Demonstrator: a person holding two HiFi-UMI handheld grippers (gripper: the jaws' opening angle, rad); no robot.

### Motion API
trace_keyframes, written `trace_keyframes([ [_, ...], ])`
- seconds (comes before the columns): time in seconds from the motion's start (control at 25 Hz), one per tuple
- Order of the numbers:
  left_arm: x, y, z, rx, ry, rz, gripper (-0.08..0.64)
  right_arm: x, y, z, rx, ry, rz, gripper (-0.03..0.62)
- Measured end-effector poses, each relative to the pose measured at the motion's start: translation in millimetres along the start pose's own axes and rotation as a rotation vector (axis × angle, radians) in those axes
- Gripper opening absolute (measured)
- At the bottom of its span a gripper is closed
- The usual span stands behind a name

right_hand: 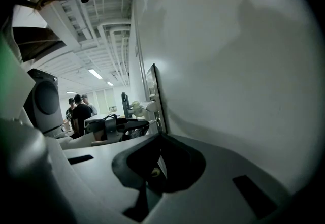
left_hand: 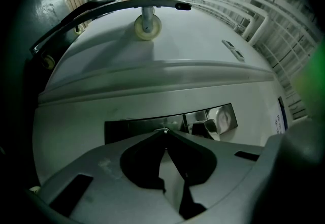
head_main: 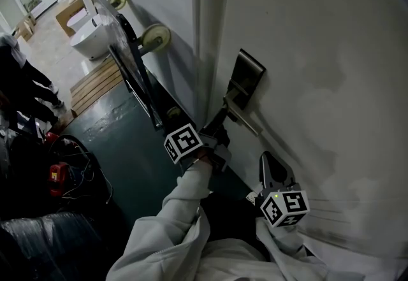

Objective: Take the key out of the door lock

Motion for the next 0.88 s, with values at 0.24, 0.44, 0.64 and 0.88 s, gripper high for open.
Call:
trace_keyframes([
  [0.24, -1.5, -1.4, -0.6, -0.008, -0.012, 0.009, 0.025, -1.9, -2.8, -0.4, -0.001, 0.001, 0.003, 0.052],
  [0.44, -1.5, -1.1, -1.6, -0.04, -0.027, 0.005, 0.025, -0.8, -1.9, 1.1, -0.008, 0.005, 0.018, 0.052],
  [0.64, -1.5, -2.3, -1.1, -0.032, -0.014, 0.001, 0.023, 2.6, 0.9, 2.3, -0.012, 0.007, 0.033, 0.052],
  [0.88, -8.3, -1.1, 0.4, -0.128, -0.038, 0.007, 0.023, 3.0, 0.8, 1.3, -0.008, 0.007, 0.033, 0.052],
])
Point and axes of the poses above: the fingertips, and each gripper's own axes: x forward along the fingers, y to its left, z out of its top, the point moved 2 cm from there along -x, backward along the fingers, and after that the axes turned 13 degrees about -z, right-handed, at the moved point
